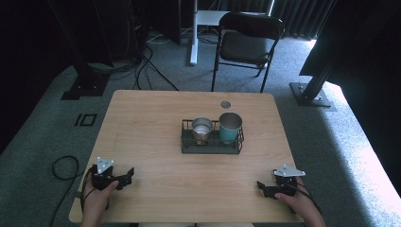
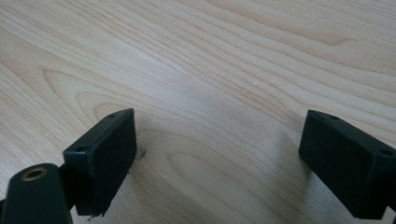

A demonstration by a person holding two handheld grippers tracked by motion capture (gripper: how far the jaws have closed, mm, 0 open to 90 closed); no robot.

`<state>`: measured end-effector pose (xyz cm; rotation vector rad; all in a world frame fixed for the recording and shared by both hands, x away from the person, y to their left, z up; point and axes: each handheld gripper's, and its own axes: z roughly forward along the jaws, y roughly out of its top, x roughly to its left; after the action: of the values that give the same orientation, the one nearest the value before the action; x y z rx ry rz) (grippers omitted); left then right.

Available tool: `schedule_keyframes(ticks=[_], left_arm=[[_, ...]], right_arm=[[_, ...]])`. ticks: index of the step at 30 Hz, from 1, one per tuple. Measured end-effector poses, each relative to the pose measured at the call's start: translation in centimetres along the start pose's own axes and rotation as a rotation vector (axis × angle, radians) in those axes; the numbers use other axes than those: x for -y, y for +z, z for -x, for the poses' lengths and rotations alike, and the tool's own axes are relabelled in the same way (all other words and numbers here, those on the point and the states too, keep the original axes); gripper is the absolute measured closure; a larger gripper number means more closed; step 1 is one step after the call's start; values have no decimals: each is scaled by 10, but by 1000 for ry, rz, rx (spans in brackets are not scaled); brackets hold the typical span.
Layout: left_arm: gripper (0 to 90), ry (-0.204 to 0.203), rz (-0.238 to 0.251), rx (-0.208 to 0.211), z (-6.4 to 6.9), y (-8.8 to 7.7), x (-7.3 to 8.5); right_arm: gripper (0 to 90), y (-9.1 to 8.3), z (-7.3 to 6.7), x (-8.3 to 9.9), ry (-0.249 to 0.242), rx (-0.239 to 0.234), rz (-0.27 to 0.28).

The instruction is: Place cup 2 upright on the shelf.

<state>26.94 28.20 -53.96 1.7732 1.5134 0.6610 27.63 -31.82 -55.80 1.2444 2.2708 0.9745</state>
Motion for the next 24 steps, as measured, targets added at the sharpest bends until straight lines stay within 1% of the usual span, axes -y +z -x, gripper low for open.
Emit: schedule_keyframes(ticks=[3,7,9,15,17,20,21,24], left_arm=[[27,-11,-11,-17,-1,2,1],[27,-18,-21,-29,0,4,1],[27,-7,-42,-41,0,6,2],[26,-27,-71,-81,0,10,4],[27,-32,-84,-79,-1,12,5],[26,-27,-97,-87,-1,13,5],[26,-33,-98,-89,0,14,5],[26,-25,-109,-79,1,17,4]], right_arm=[[108,0,0,0,0,0,0],[108,0,0,0,0,0,0],[108,0,0,0,0,0,0],[108,0,0,0,0,0,0],[108,0,0,0,1,0,0],[108,0,0,0,0,0,0],[108,0,0,0,1,0,0],[108,0,0,0,0,0,0]])
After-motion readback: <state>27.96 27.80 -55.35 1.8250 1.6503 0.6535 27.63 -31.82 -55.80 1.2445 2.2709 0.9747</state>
